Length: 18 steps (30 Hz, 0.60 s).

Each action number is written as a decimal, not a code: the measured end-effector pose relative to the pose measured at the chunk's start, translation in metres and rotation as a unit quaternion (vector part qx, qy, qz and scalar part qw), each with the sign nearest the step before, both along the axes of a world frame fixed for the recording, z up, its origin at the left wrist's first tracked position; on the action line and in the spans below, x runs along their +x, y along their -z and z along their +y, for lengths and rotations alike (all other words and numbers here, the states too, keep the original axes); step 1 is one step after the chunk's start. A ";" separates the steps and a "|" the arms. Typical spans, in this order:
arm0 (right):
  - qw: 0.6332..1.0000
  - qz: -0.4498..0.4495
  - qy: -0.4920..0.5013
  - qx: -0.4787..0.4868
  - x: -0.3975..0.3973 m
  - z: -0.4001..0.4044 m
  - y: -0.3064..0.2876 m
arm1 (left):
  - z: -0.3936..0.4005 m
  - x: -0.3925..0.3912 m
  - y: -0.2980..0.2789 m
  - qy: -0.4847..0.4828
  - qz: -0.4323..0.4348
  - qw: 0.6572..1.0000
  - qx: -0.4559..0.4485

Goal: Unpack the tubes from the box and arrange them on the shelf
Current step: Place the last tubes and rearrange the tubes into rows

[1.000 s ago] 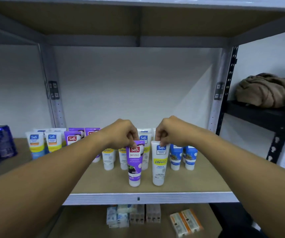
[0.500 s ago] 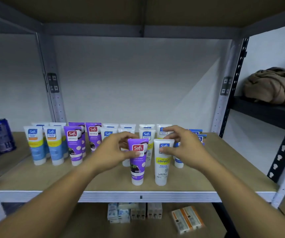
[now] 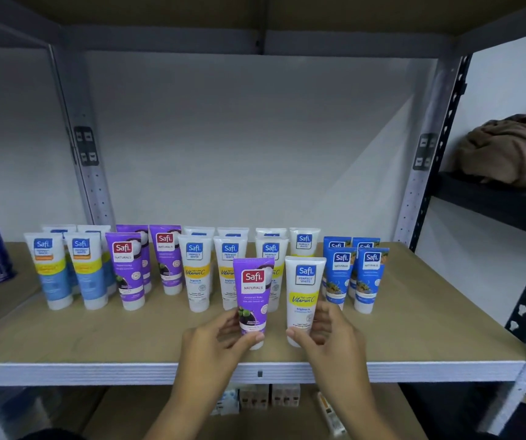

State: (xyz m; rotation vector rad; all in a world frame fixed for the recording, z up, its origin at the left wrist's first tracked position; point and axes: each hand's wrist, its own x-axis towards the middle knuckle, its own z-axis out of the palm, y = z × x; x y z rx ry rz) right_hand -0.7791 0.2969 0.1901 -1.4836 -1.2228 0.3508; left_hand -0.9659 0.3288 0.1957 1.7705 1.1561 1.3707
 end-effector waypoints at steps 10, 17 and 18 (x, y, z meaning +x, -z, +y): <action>0.994 -0.065 0.084 -0.013 0.005 0.039 0.010 | 0.021 0.003 0.001 -0.001 0.019 1.000 -0.004; 0.989 -0.083 0.121 -0.029 0.007 0.053 0.008 | 0.024 0.005 0.006 0.006 -0.002 1.000 -0.022; 0.989 -0.083 0.121 -0.030 0.007 0.054 0.008 | 0.024 0.005 0.006 0.008 -0.009 1.000 -0.026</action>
